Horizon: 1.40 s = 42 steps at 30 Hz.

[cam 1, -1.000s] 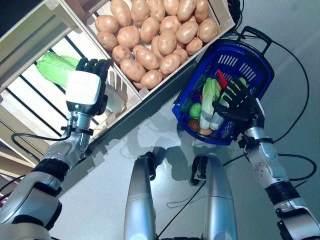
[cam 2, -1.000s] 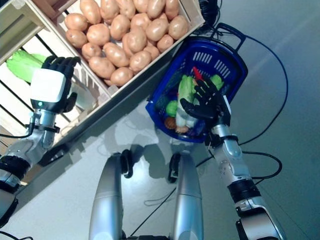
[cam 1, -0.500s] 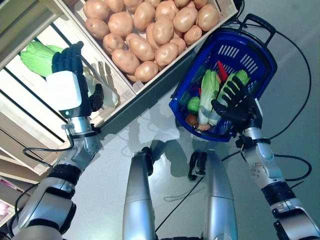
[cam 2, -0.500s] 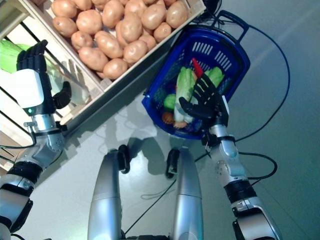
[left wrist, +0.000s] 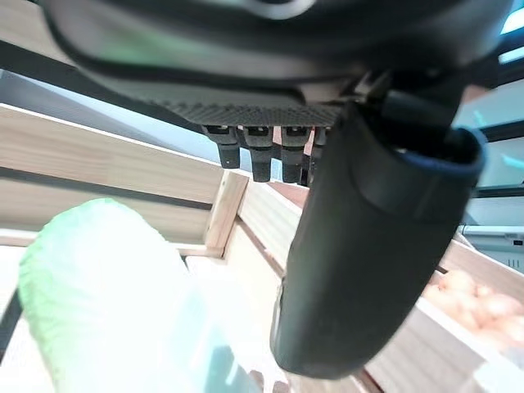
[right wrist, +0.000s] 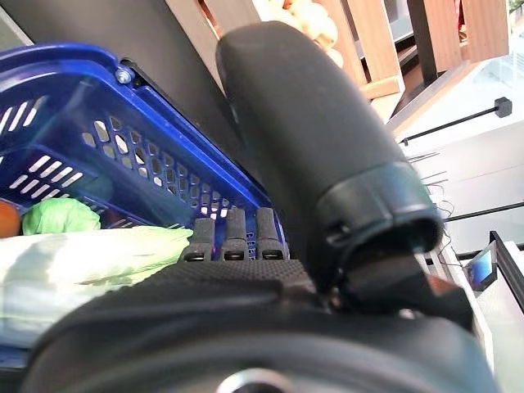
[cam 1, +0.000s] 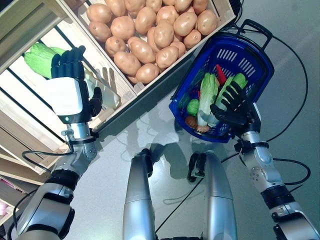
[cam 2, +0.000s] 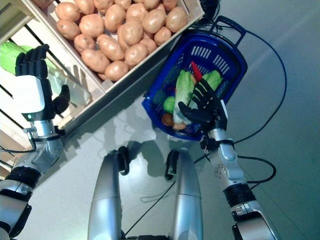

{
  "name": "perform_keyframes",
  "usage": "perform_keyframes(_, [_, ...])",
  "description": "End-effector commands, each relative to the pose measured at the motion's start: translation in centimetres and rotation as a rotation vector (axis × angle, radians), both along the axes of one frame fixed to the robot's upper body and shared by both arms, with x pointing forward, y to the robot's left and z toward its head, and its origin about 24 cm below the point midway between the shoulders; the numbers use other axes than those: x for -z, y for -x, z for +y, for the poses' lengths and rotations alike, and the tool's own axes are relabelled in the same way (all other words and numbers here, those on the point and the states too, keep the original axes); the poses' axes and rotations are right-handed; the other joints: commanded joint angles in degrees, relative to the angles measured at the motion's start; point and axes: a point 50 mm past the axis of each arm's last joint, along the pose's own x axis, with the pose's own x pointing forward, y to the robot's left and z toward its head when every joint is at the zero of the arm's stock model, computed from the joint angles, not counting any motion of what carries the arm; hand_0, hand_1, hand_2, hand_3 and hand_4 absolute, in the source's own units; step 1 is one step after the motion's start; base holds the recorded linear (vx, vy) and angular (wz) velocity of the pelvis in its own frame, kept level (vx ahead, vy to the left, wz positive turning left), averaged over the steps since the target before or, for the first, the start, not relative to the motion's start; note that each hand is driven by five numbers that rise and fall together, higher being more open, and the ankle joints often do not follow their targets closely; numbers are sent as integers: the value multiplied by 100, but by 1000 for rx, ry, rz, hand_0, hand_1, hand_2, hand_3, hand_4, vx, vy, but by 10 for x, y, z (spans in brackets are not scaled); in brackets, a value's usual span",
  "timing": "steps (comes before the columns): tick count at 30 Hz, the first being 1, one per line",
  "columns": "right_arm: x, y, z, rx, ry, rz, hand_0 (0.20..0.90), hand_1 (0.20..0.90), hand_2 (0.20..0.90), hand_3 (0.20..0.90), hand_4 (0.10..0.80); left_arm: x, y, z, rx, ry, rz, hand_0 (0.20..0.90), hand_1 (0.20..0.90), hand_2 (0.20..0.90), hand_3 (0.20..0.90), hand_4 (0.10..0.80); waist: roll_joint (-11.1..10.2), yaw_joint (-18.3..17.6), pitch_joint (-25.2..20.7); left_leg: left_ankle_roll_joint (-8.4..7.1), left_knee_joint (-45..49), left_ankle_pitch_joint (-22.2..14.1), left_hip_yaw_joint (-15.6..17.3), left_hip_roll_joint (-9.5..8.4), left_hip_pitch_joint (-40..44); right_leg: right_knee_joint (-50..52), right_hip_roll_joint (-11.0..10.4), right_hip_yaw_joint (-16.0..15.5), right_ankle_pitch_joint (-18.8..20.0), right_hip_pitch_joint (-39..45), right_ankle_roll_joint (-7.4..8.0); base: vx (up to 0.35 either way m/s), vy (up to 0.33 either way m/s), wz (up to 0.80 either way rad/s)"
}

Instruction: Put vegetables into the basket

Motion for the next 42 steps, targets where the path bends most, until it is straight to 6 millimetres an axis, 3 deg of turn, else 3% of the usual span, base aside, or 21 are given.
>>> perform_keyframes(1, [-54, 9, 5, -31, -25, -299, 900, 900, 900, 900, 800, -45, 5, 18, -46, -142, -119, 900, 900, 900, 900, 800, 6, -53, -11, 579, -336, -297, 563, -245, 627, -737, 8, 239, 705, 430, 110, 0, 0, 0])
perform_keyframes(14, [-56, 8, -19, -26, 7, -274, 900, 900, 900, 900, 800, -41, 3, 43, -133, -503, 220, 900, 900, 900, 900, 800, 127, -151, -11, 564, -443, -301, 707, -137, 657, -818, -45, 296, 735, 392, 147, -9, 33, -2])
perform_keyframes(21, [-63, 5, -23, -35, 21, -281, 900, 900, 900, 900, 800, -41, -2, 55, -216, -567, 359, 900, 900, 900, 900, 800, 166, -173, -11, 572, -468, -298, 742, -128, 613, -832, -63, 309, 744, 335, 146, -5, 10, -1])
perform_keyframes(29, [-65, 4, -27, -29, 25, -275, 900, 900, 900, 900, 800, -35, -1, 75, -337, -505, 502, 900, 900, 900, 900, 800, 177, -181, -11, 579, -485, -285, 750, -114, 534, -829, -82, 307, 743, 261, 142, 0, 0, 0])
perform_keyframes(35, [-71, 0, -25, -40, 26, -281, 900, 900, 900, 900, 800, -45, -9, 74, -376, -462, 510, 900, 900, 900, 900, 800, 160, -188, -11, 582, -408, -276, 716, -115, 339, -721, -72, 313, 724, 75, 134, 0, 0, 0])
perform_keyframes(42, [-82, -6, -23, -39, 41, -294, 900, 900, 900, 900, 800, -81, -26, 60, -401, -495, 456, 900, 900, 900, 900, 800, 111, -211, -11, 601, -188, -309, 639, -110, 5, -493, -77, 302, 661, -215, 112, -9, 1, 1])
